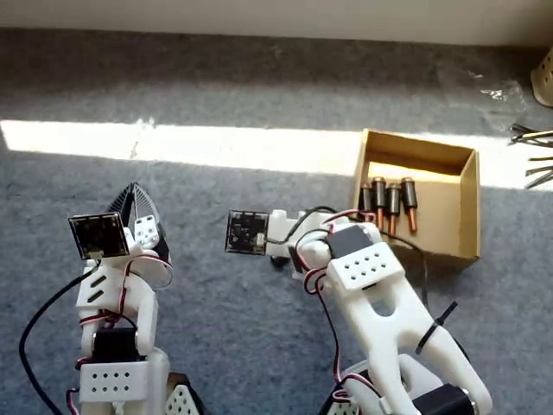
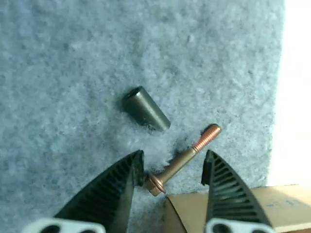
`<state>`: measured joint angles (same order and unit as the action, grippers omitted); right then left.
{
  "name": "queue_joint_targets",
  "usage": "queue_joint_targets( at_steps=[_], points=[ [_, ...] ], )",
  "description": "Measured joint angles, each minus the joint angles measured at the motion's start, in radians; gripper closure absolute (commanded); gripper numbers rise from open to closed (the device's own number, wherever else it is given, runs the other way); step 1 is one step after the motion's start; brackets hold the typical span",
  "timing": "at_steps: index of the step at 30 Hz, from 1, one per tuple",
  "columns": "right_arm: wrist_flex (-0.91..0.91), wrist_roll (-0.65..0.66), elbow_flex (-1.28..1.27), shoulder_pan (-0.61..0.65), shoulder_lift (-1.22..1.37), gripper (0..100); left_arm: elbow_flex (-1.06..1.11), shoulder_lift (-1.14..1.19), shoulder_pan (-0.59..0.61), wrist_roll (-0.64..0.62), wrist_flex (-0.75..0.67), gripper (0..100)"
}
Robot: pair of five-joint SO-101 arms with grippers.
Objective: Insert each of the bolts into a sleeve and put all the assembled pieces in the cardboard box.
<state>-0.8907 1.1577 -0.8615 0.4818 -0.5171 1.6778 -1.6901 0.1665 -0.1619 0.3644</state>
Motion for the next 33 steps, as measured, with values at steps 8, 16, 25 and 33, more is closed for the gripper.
queue_joint_targets(
  at_steps=[8, 16, 25, 33],
  points=[
    [-0.011, 0.064, -0.034, 0.094, 0.0, 82.1, 0.0, 0.0, 0.015, 0.0, 0.0, 97],
    [-0.011, 0.066, -0.034, 0.147, 0.0, 82.1, 0.0, 0.0, 0.117, 0.0, -0.003, 97],
    [-0.011, 0.173, -0.034, 0.157, 0.0, 82.2, 0.0, 0.0, 0.127, 0.0, -0.003, 97],
    [0.098, 0.173, -0.034, 0.138, 0.129, 82.2, 0.0, 0.0, 0.127, 0.0, -0.003, 97]
  ],
)
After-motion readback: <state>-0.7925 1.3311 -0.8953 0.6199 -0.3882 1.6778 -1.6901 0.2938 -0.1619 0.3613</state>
